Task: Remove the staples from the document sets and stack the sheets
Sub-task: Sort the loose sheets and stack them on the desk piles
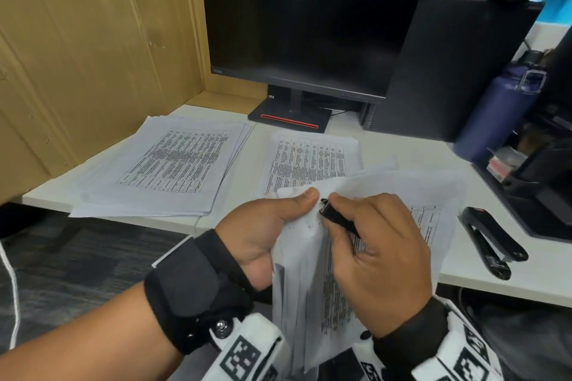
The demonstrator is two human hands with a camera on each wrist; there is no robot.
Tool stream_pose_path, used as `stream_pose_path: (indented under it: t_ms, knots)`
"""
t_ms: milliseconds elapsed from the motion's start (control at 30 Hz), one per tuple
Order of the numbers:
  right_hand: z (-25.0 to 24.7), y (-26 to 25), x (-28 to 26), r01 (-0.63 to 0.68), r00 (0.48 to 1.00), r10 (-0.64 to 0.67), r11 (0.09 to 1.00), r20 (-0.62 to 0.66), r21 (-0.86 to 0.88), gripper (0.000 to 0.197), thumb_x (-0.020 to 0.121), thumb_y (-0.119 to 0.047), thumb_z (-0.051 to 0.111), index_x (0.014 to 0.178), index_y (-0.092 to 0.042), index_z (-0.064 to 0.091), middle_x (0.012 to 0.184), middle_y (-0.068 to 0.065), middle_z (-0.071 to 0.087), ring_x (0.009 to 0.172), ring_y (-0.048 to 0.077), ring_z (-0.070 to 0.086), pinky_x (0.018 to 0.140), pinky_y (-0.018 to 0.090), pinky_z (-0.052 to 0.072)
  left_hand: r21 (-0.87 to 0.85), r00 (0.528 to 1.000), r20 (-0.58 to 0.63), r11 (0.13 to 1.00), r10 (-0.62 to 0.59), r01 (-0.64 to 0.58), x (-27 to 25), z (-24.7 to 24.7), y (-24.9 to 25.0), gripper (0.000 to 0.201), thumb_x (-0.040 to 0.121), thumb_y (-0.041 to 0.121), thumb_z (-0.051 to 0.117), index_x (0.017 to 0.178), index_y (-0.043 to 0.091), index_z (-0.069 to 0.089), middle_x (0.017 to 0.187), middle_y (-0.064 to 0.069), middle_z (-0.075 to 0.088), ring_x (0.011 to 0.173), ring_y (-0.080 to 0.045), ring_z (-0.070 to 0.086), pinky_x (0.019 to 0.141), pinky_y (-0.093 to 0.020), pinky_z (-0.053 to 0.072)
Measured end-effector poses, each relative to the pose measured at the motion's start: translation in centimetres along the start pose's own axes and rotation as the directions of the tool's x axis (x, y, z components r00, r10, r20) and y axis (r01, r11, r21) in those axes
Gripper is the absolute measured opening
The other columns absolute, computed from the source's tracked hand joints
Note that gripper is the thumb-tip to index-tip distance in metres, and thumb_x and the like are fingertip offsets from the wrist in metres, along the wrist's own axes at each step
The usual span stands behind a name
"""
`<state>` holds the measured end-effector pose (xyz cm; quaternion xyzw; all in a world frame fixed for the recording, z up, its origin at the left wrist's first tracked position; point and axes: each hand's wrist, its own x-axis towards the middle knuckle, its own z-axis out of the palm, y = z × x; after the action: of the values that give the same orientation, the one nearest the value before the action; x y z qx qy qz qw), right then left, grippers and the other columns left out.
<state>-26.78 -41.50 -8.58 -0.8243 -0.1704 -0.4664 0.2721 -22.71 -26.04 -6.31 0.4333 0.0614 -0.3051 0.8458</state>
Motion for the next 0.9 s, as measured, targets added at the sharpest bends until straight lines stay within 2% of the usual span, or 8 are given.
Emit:
stream_pose_path:
  t_ms: [233,300,367,433,467,600,700,900]
  knots:
    - [0.2,0.6,-0.5,0.165,0.986,-0.167,0.983,-0.018,-0.078,0.019,0.083,0.006,0.073,0.101,0.001,0.078,0.083,0.010,0.071,0.081,0.030,0.065,0.077,0.028,0.050,0.011,0.997,0.003,0.997,-0.071,0.071,0.2,-0.3,0.5,0.048,0.094,0.021,0.064,0.133,-0.006,0.063,0.119,-0.022,0.067,0.113,-0.036,0.060,0.105,-0.045,0.047]
    - [0.2,0.7,-0.5,0.186,0.982,-0.187,0.980,-0.009,-0.076,0.019,0.083,0.005,0.073,0.101,0.000,0.078,0.084,0.010,0.071,0.081,0.030,0.066,0.079,0.028,0.050,0.040,0.998,0.013,0.997,-0.065,0.065,0.1,-0.4,0.7,0.046,0.093,0.021,0.065,0.131,-0.005,0.065,0.111,-0.021,0.070,0.104,-0.035,0.064,0.101,-0.045,0.050]
    - [0.1,0.5,-0.3,0.080,0.997,-0.080,0.997,0.003,-0.015,0.020,0.083,-0.003,0.076,0.103,-0.005,0.078,0.087,0.006,0.070,0.083,0.022,0.065,0.079,0.023,0.050,0.054,0.999,0.029,0.998,-0.021,0.019,-0.1,-0.3,0.8,0.040,0.093,0.020,0.065,0.126,-0.002,0.068,0.104,-0.020,0.072,0.096,-0.033,0.068,0.094,-0.044,0.056]
    - [-0.3,0.1,0.2,-0.141,0.990,0.139,0.986,0.027,0.089,0.024,0.083,-0.016,0.078,0.106,-0.016,0.076,0.091,-0.002,0.067,0.087,0.008,0.062,0.081,0.011,0.046,0.081,0.995,0.040,0.992,0.093,-0.096,0.0,-0.4,0.6,0.034,0.094,0.015,0.068,0.122,-0.003,0.068,0.107,-0.024,0.071,0.093,-0.033,0.071,0.086,-0.042,0.061]
    - [-0.3,-0.1,0.5,-0.231,0.973,0.227,0.963,0.046,0.142,0.025,0.083,-0.020,0.079,0.107,-0.023,0.074,0.093,-0.006,0.066,0.088,0.004,0.062,0.081,0.010,0.046,0.092,0.988,0.044,0.984,0.146,-0.150,0.1,-0.4,0.4,0.037,0.093,0.015,0.070,0.124,-0.006,0.066,0.112,-0.027,0.069,0.097,-0.035,0.071,0.088,-0.043,0.060]
    - [-0.5,-0.6,1.2,-0.460,0.886,0.442,0.803,0.137,0.379,0.035,0.080,-0.022,0.081,0.101,-0.045,0.067,0.097,-0.014,0.068,0.094,0.007,0.069,0.085,0.022,0.054,0.106,0.968,0.038,0.962,0.250,-0.252,0.2,-0.2,0.1,0.048,0.092,0.017,0.070,0.131,-0.010,0.061,0.134,-0.038,0.060,0.123,-0.048,0.061,0.111,-0.058,0.046]
    - [-0.4,-0.7,1.4,-0.539,0.840,0.502,0.725,0.208,0.429,0.034,0.080,-0.018,0.080,0.101,-0.042,0.070,0.096,-0.009,0.071,0.093,0.007,0.070,0.085,0.021,0.055,0.117,0.961,0.054,0.954,0.270,-0.275,0.2,-0.3,0.1,0.047,0.093,0.017,0.066,0.131,-0.009,0.061,0.136,-0.038,0.058,0.121,-0.048,0.060,0.112,-0.058,0.044]
    - [-0.7,-0.1,1.8,-0.582,0.813,0.509,0.707,0.283,0.402,0.031,0.083,-0.015,0.078,0.103,-0.038,0.073,0.094,-0.011,0.072,0.090,0.004,0.069,0.081,0.015,0.054,0.123,0.960,0.075,0.953,0.271,-0.278,0.2,-0.6,0.2,0.039,0.095,0.014,0.062,0.127,-0.009,0.065,0.116,-0.031,0.067,0.097,-0.036,0.069,0.093,-0.045,0.057]
